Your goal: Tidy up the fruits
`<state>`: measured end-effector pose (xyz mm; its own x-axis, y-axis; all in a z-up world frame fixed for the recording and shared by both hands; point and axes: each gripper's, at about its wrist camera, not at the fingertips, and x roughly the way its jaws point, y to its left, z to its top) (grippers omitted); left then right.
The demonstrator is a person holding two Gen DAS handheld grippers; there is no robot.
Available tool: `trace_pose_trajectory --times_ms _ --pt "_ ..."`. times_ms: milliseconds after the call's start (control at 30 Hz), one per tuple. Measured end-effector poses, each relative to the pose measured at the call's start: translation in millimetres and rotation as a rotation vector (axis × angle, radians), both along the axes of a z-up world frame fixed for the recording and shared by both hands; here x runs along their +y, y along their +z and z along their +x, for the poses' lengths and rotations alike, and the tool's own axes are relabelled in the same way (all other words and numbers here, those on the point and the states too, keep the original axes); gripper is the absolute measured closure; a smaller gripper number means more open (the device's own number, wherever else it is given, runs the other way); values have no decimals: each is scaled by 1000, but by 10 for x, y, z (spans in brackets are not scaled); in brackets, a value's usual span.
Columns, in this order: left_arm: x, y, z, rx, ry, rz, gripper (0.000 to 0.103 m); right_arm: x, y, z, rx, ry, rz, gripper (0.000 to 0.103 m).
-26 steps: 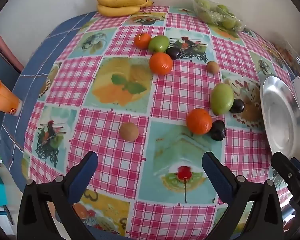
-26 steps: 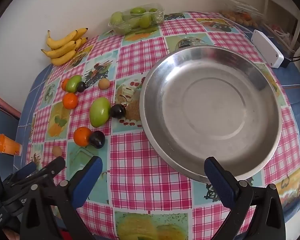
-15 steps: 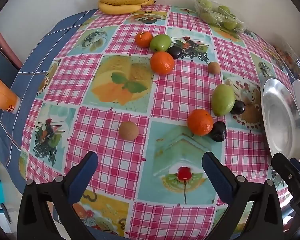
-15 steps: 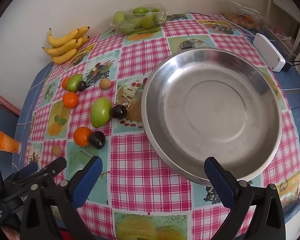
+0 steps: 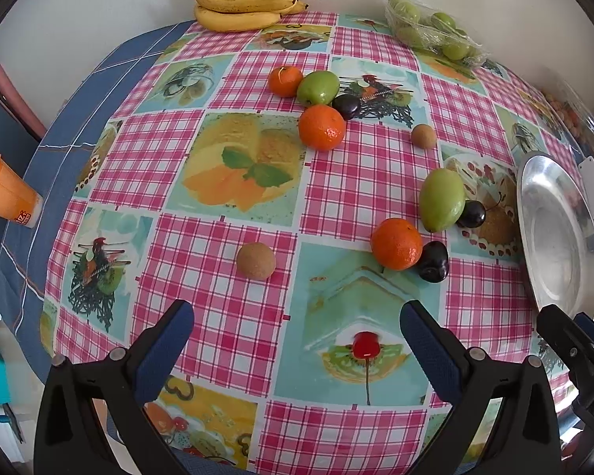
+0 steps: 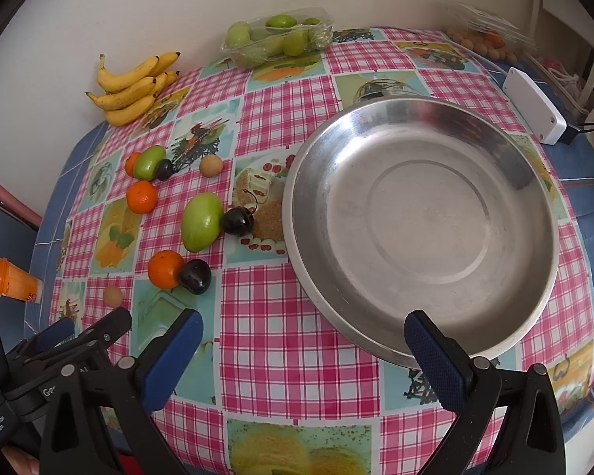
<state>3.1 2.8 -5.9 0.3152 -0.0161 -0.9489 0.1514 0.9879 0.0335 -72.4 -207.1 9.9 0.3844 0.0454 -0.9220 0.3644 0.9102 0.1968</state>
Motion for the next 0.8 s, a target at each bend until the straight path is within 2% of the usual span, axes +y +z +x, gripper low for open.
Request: trace_pose_trajectory --times_ms 800 --pt "1 0 7 2 -1 1 0 14 -5 1 2 3 -4 0"
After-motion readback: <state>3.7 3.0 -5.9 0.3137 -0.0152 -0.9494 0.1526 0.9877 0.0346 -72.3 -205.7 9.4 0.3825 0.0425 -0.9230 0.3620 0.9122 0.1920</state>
